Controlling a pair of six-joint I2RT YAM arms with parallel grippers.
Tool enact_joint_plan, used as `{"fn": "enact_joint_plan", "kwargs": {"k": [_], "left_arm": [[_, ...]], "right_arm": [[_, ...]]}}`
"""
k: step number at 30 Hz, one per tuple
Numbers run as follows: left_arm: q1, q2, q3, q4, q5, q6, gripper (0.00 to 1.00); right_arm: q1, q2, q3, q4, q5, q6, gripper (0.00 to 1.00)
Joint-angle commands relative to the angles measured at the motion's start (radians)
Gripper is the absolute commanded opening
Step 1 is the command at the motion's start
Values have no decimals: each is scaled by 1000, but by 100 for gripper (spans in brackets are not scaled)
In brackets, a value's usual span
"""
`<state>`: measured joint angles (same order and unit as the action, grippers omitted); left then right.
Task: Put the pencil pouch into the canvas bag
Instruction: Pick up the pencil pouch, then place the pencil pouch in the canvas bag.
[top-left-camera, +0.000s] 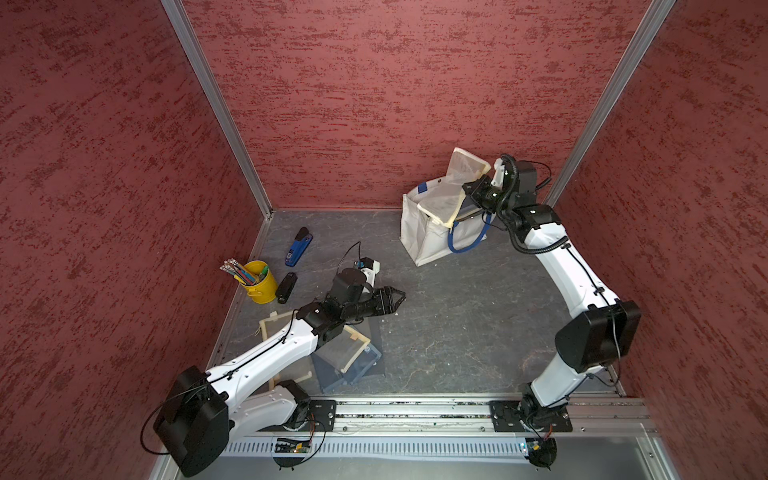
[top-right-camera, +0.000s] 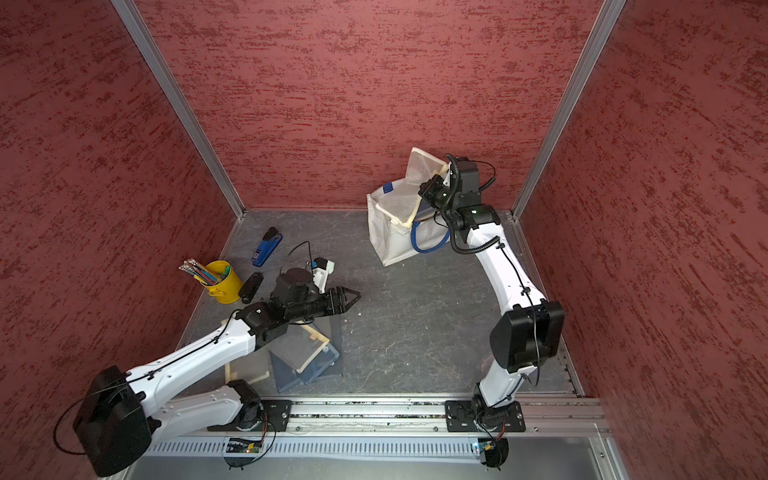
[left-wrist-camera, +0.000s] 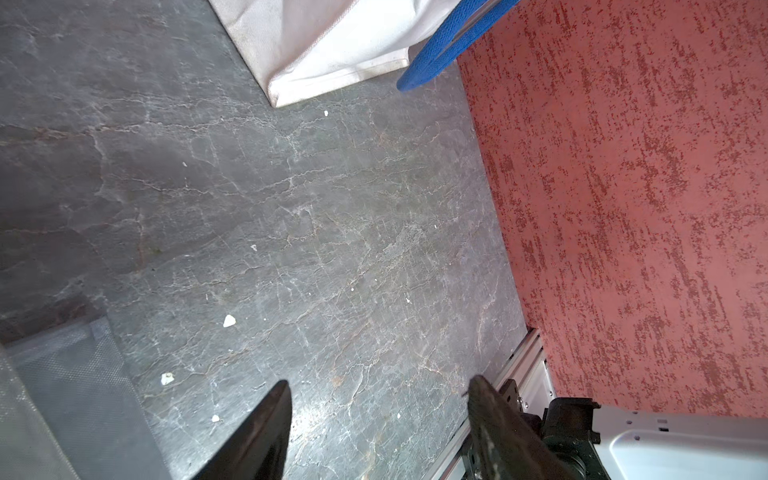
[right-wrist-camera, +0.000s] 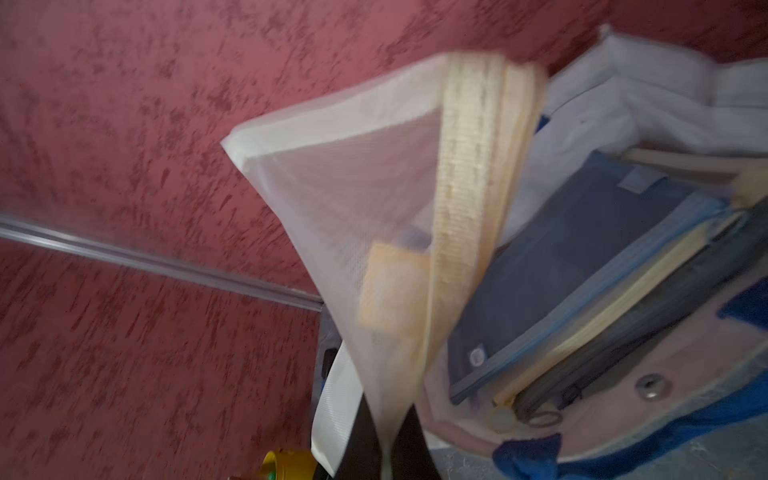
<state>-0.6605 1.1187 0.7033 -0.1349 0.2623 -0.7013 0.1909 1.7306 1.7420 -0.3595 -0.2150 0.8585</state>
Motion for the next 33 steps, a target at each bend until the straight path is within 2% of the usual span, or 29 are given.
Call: {"fn": "enact_joint_plan", "kwargs": {"k": [1,4,10,15,22,26,33], "left_arm": [[-4,-33,-3,6,-28,10,68],[-5,-47,-8,2,-29,12,68],[-1,-51,-4,-7,-23,26,69],[2,-34,4,-3,-11,38,70],[8,-34,-7,18,-10,37,71],[13,-43,-18,23,-12,35,71],[20,-63,-32,27,-24,34,72]], "right_arm": [[-16,45,30,56,152,141,0],[-33,102,91,35,180,174,0],[-39,160,113,43,245,241,0],[-19,196,98,51,241,270,0],[2,194,21,86,240,310,6],[12,199,10,84,244,316,17],[18,188,30,52,271,285,51]]}}
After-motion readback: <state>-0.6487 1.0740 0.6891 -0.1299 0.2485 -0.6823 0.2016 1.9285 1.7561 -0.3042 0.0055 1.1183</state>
